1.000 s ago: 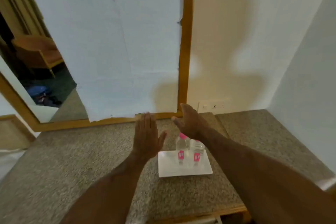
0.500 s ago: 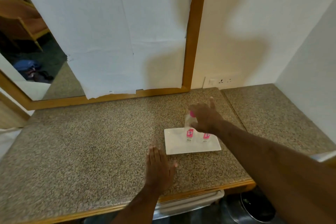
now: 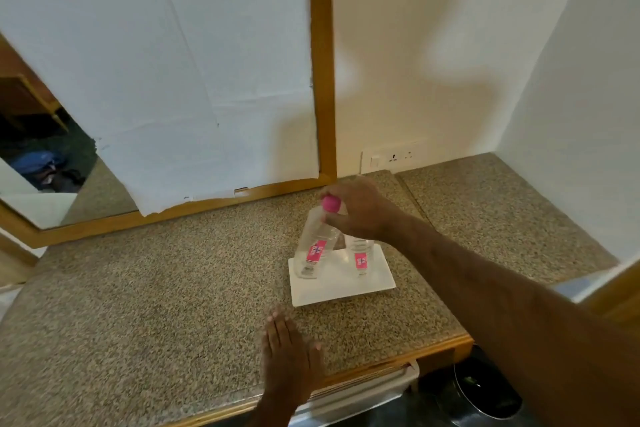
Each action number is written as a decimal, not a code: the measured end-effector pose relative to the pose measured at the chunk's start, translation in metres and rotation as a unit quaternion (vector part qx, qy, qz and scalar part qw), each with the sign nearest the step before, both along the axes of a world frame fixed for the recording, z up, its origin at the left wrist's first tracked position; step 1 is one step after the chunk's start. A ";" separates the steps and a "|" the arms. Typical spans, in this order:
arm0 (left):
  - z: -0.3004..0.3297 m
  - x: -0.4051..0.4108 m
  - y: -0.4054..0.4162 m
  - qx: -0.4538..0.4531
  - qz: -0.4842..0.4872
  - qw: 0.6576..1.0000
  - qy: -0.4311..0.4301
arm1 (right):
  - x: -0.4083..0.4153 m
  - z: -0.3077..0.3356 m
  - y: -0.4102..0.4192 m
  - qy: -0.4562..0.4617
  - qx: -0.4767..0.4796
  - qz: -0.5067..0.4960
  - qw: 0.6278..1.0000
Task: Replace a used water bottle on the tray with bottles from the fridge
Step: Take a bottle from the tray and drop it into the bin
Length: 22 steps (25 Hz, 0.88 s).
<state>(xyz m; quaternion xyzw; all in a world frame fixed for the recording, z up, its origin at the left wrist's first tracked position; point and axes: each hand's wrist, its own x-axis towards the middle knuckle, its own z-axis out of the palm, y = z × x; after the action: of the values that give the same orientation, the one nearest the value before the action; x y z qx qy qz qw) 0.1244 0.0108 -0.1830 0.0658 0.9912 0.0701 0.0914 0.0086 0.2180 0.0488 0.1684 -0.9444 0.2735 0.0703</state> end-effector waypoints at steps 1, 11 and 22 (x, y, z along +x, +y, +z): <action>0.000 0.005 0.012 -0.003 0.011 1.000 -0.011 | 0.007 0.010 0.008 -0.004 -0.033 0.010 0.999; -0.009 0.039 0.160 -0.046 -0.086 0.995 -0.006 | 0.094 0.000 0.181 -0.018 -0.037 0.008 0.999; -0.010 -0.047 0.321 -0.005 -0.191 0.981 0.045 | 0.143 -0.131 0.365 -0.112 -0.070 -0.228 0.965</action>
<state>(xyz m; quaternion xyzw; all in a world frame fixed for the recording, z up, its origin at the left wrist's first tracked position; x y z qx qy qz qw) 0.0779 0.3314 -0.1928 0.2565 0.9638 0.0432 0.0588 0.1516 0.5830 -0.0823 -0.0887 -0.9381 0.3329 0.0365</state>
